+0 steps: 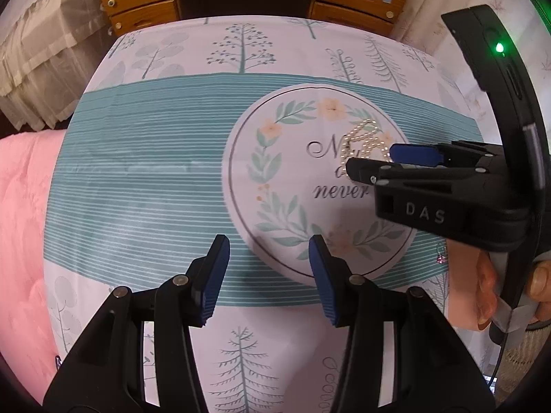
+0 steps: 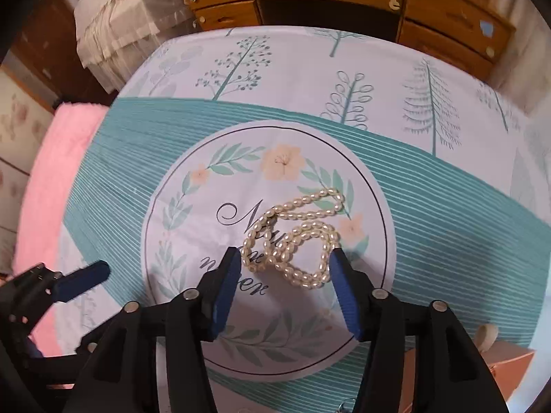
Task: Organize jewelry
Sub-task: 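Close the right tool on the pearl necklace on the mat, then carry the pearl necklace with the right tool and drop it into the peach tray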
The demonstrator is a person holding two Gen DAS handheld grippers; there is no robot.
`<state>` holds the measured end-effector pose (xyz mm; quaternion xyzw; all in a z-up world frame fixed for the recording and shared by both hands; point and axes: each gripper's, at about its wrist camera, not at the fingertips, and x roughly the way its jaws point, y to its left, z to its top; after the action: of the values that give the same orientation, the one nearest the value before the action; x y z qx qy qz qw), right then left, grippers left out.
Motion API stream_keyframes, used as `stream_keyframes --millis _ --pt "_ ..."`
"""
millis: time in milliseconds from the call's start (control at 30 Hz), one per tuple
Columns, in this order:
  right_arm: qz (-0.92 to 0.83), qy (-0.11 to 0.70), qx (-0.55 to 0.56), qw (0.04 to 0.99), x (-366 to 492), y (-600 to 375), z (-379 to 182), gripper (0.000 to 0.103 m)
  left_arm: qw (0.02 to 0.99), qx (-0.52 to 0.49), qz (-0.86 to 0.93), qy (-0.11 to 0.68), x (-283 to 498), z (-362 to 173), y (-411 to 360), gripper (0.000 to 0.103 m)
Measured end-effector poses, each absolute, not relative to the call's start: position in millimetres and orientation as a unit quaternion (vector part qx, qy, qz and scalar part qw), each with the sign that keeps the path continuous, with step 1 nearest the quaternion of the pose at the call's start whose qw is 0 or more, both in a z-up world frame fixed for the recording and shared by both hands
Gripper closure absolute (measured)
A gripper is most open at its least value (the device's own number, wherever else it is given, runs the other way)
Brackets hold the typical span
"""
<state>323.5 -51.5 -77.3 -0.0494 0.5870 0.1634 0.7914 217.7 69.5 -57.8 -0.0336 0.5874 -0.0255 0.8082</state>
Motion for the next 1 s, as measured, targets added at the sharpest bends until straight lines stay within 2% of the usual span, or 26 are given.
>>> stream_keyframes --millis 100,167,333,433,500,567,667,1000 --pt "0.161 0.585 -0.078 0.791 319.3 -38.3 -80.1 0.032 0.807 -0.047 -0.02 0.589 215.3 -58.9 80.4 0.058" --pt "0.155 0.581 -0.11 0.791 315.1 -27.7 -83.4 0.028 0.806 -0.053 -0.014 0.59 214.3 -59.7 87.4 0.058" --pt "0.139 0.57 -0.148 0.796 309.0 -17.2 -87.0 0.028 0.802 -0.068 -0.005 0.593 212.8 -62.6 100.7 0.058" --pt "0.133 0.565 -0.149 0.8 308.9 -21.8 -84.9 0.043 0.802 -0.071 -0.006 0.594 211.0 -63.8 103.1 0.058" --pt "0.128 0.562 -0.158 0.802 307.6 -24.3 -81.8 0.069 0.802 -0.071 -0.007 0.594 210.2 -64.4 102.7 0.058" --pt "0.121 0.558 -0.171 0.803 306.4 -26.6 -81.0 0.081 0.801 -0.071 -0.01 0.594 208.9 -64.7 101.1 0.058" --pt "0.118 0.552 -0.177 0.806 304.3 -31.8 -81.1 0.092 0.802 -0.068 -0.015 0.593 207.6 -64.6 96.8 0.058" --pt "0.176 0.546 -0.055 0.817 286.3 -69.9 -49.8 0.093 0.801 -0.053 -0.035 0.595 196.7 -59.4 78.9 0.058"
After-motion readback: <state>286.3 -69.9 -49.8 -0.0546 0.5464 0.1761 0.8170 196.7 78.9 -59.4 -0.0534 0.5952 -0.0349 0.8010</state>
